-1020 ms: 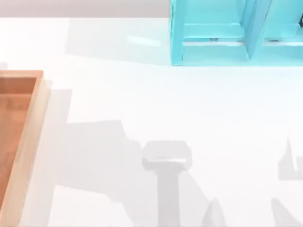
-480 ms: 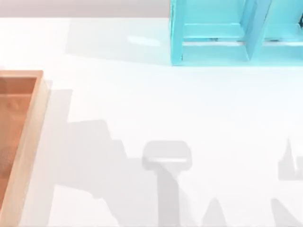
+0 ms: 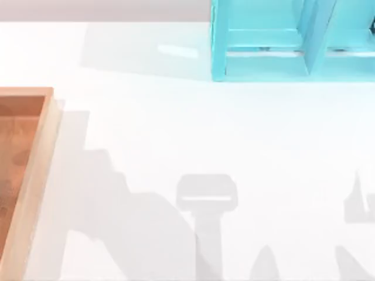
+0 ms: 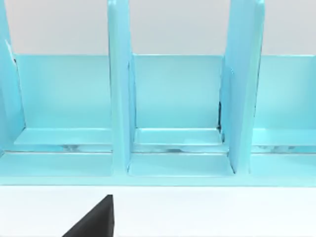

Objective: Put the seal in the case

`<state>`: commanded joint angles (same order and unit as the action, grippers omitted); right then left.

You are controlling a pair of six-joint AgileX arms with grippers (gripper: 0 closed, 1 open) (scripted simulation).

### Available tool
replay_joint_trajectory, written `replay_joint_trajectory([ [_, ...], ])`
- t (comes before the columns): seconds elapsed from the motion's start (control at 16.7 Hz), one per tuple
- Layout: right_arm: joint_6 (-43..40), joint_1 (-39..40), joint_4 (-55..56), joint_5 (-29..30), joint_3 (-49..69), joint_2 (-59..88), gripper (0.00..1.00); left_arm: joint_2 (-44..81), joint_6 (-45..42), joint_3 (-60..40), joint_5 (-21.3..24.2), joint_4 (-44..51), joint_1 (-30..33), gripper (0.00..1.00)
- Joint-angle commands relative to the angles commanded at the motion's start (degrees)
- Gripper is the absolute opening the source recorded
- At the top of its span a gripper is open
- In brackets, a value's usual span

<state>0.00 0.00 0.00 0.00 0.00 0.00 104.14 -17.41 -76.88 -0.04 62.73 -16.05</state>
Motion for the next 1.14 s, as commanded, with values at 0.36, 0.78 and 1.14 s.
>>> replay_joint_trajectory([
  [0.36, 0.0, 0.0, 0.0, 0.0, 0.0, 0.0, 1.00, 0.0, 0.0, 0.0, 0.0, 0.0, 0.0, 0.45],
  [0.78, 0.0, 0.0, 0.0, 0.0, 0.0, 0.0, 1.00, 0.0, 0.0, 0.0, 0.0, 0.0, 0.0, 0.98],
  [1.14, 0.0, 0.0, 0.0, 0.0, 0.0, 0.0, 1.00, 0.0, 0.0, 0.0, 0.0, 0.0, 0.0, 1.00],
])
